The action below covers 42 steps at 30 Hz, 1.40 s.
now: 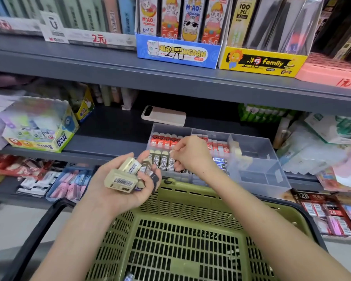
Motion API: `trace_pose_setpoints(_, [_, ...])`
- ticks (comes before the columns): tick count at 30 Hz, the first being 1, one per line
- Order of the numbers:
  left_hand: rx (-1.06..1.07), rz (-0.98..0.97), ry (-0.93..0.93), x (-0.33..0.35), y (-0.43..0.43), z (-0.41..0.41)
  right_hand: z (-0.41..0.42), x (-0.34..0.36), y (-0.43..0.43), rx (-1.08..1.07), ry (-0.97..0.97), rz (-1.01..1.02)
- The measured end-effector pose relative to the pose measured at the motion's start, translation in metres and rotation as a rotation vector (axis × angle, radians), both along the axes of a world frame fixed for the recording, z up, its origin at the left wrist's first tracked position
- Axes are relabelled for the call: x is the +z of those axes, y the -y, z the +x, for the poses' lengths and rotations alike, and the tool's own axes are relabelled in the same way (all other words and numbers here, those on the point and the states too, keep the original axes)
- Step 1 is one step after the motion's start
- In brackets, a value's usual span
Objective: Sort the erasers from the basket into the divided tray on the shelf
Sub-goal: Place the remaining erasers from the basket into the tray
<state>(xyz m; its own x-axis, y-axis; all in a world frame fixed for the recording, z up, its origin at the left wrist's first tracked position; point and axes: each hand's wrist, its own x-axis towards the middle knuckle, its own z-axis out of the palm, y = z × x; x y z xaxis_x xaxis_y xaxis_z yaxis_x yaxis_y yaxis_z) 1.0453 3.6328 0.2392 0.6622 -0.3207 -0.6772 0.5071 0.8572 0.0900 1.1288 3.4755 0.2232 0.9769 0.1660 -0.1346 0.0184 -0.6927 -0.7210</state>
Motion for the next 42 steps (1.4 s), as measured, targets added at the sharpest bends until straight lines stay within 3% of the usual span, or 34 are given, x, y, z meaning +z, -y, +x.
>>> trace_pose_setpoints(4, [-0.004, -0.028, 0.017, 0.001, 0.005, -0.001, -0.014, 0.001, -0.006, 0.036, 0.297, -0.290])
trace_pose_setpoints(6, [0.003, -0.039, 0.022, 0.002, 0.006, -0.002, -0.029, 0.012, -0.005, 0.023, 0.471, -0.083])
trace_pose_setpoints(8, [0.012, -0.041, 0.041, 0.002, 0.008, -0.004, -0.052, 0.025, -0.005, 0.180, 0.577, 0.195])
trace_pose_setpoints(11, [-0.004, -0.041, 0.065, 0.002, 0.012, -0.006, -0.081, 0.036, -0.011, 0.437, 0.600, 0.033])
trace_pose_setpoints(14, [-0.030, -0.065, 0.071, 0.004, 0.018, -0.010, -0.088, 0.039, -0.015, 0.499, 0.614, -0.103])
trace_pose_setpoints(18, [-0.055, 0.021, 0.087, 0.006, 0.028, -0.013, -0.098, 0.044, -0.003, 0.487, 0.512, 0.153])
trace_pose_setpoints(22, [-0.077, 0.038, 0.058, 0.005, 0.036, -0.010, -0.077, 0.043, 0.054, 0.136, 0.365, 0.452])
trace_pose_setpoints(25, [-0.091, 0.057, 0.072, 0.005, 0.040, -0.007, -0.036, 0.031, 0.120, -0.199, 0.391, 0.314])
trace_pose_setpoints(28, [-0.109, 0.057, 0.101, 0.006, 0.049, -0.004, -0.003, 0.014, 0.172, -0.374, 0.374, 0.040])
trace_pose_setpoints(37, [-0.151, 0.078, 0.083, 0.006, 0.077, 0.008, 0.038, -0.009, 0.194, -0.255, 0.268, -0.426])
trace_pose_setpoints(42, [-0.157, 0.090, 0.077, 0.007, 0.085, 0.013, 0.042, -0.016, 0.197, -0.122, 0.164, -0.444])
